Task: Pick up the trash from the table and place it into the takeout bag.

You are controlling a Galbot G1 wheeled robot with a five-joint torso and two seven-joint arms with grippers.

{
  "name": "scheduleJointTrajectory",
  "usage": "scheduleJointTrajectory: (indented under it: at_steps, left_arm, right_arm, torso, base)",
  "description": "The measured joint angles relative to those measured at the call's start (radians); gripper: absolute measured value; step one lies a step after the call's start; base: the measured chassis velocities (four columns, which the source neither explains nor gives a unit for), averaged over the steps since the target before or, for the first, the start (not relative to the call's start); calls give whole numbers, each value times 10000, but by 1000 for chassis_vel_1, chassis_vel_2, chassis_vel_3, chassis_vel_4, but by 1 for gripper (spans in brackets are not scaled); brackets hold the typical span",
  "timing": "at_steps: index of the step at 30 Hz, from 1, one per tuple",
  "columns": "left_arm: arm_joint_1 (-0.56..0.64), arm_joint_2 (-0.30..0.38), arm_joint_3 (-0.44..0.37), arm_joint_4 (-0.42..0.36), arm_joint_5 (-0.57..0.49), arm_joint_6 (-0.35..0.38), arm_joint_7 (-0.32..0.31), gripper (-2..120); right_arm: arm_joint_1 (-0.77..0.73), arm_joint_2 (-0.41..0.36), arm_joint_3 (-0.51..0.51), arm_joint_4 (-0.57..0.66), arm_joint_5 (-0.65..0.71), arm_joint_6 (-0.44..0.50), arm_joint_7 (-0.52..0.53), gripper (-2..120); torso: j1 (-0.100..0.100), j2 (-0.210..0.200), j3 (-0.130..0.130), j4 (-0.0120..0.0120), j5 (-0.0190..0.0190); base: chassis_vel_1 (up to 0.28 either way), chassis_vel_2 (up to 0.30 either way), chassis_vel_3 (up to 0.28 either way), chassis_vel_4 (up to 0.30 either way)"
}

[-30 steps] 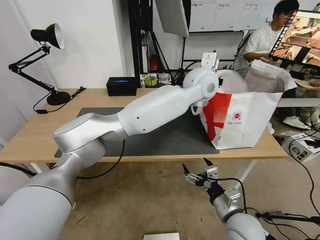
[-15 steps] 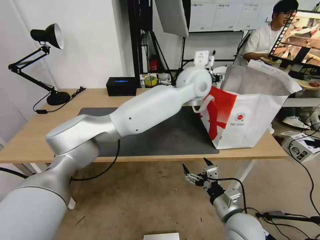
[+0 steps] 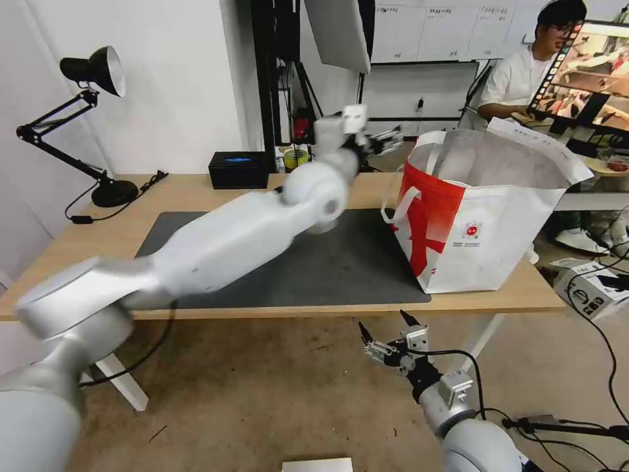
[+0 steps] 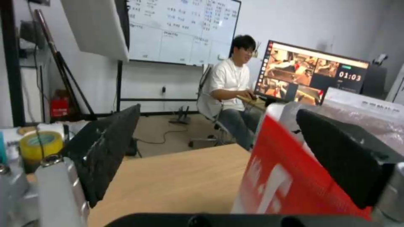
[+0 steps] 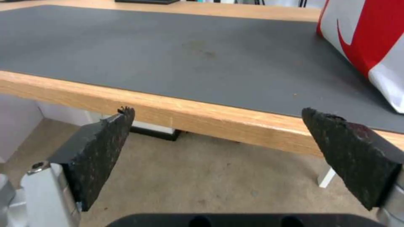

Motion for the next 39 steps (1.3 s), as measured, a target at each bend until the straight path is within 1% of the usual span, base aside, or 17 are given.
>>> scheduleJointTrajectory:
  at_steps: [3,5,6,9,10,13,14,15,17,26,32,33,35,36,37,38,39]
  left_arm:
    - [652,600,-362,-378,133,-241,379,100]
    - [2246,2034,-1528,-1196,436,-470,949,100]
    - [2246,2034,-1528,-1196,436,-470,949,100]
    - [4705,3344,-3714,-2283,956,-819,1658,100]
    - [4705,3344,-3714,-2283,956,-819,1658,100]
    - [7026,3968,-5619,-2988,1435,-891,2310,100]
    - [7026,3968,-5619,-2988,1435,-891,2310,100]
    - [7806,4169,-6290,-3193,1650,-993,2468,100]
    - [8690,4313,-6977,-3491,2026,-1113,2603,100]
    - [10416,4045,-8230,-4383,2739,-1290,2688,100]
    - [12540,3712,-10229,-4892,3842,-1514,3085,100]
    - [12540,3712,-10229,-4892,3842,-1514,3085,100]
    - [14406,3050,-11689,-5304,4756,-1524,3440,100]
    - [15541,2416,-12460,-5530,5142,-1546,3763,100]
    - [15541,2416,-12460,-5530,5142,-1546,3763,100]
    - [16591,1706,-13170,-5599,5531,-1795,4199,100]
    - [17121,1307,-13471,-5597,5702,-1950,4397,100]
  right_arm:
    - [0,0,0,0,0,0,0,100]
    - [1,-1,0,0,0,0,1,100]
    - [1,-1,0,0,0,0,1,100]
    - [0,-1,0,0,0,0,1,100]
    - [0,-1,0,0,0,0,1,100]
    - [0,-1,0,0,0,0,0,100]
    - [0,-1,0,0,0,0,0,100]
    - [1,-1,0,0,0,0,0,100]
    - [0,0,0,-1,0,0,0,100]
    - [0,0,0,0,0,0,-1,100]
    - [0,-1,0,0,0,0,-1,100]
    - [0,-1,0,0,0,0,-1,100]
    - [0,0,0,0,0,0,0,100]
    - [0,0,0,-1,1,0,0,100]
    - [0,0,0,-1,1,0,0,100]
    - [1,0,0,-1,0,0,0,100]
    - [0,-1,0,0,0,0,1,100]
  torso:
    - [0,0,0,-4,0]
    - [0,-1,2,3,-4]
    - [0,-1,2,3,-4]
    - [0,0,0,0,-2]
    - [0,0,0,0,-2]
    - [0,0,0,0,-5]
    - [0,0,0,0,-5]
    - [-1,1,-2,6,1]
    - [-1,1,-1,3,-2]
    - [-1,1,-1,-6,5]
    - [0,1,-1,-5,5]
    - [0,1,-1,-5,5]
    - [0,1,0,-1,4]
    - [-1,1,-1,-1,5]
    - [-1,1,-1,-1,5]
    - [0,1,-1,-1,6]
    - [-1,1,-1,-1,5]
  base:
    - [0,0,0,0]
    - [0,0,0,0]
    - [0,0,0,0]
    - [0,0,0,0]
    - [0,0,0,0]
    - [0,0,0,0]
    - [0,0,0,0]
    - [0,0,0,0]
    - [0,0,0,0]
    - [0,0,0,0]
    - [0,0,0,0]
    - [0,0,0,0]
    - [0,0,0,0]
    - [0,0,0,0]
    - [0,0,0,0]
    - [0,0,0,0]
    - [0,0,0,0]
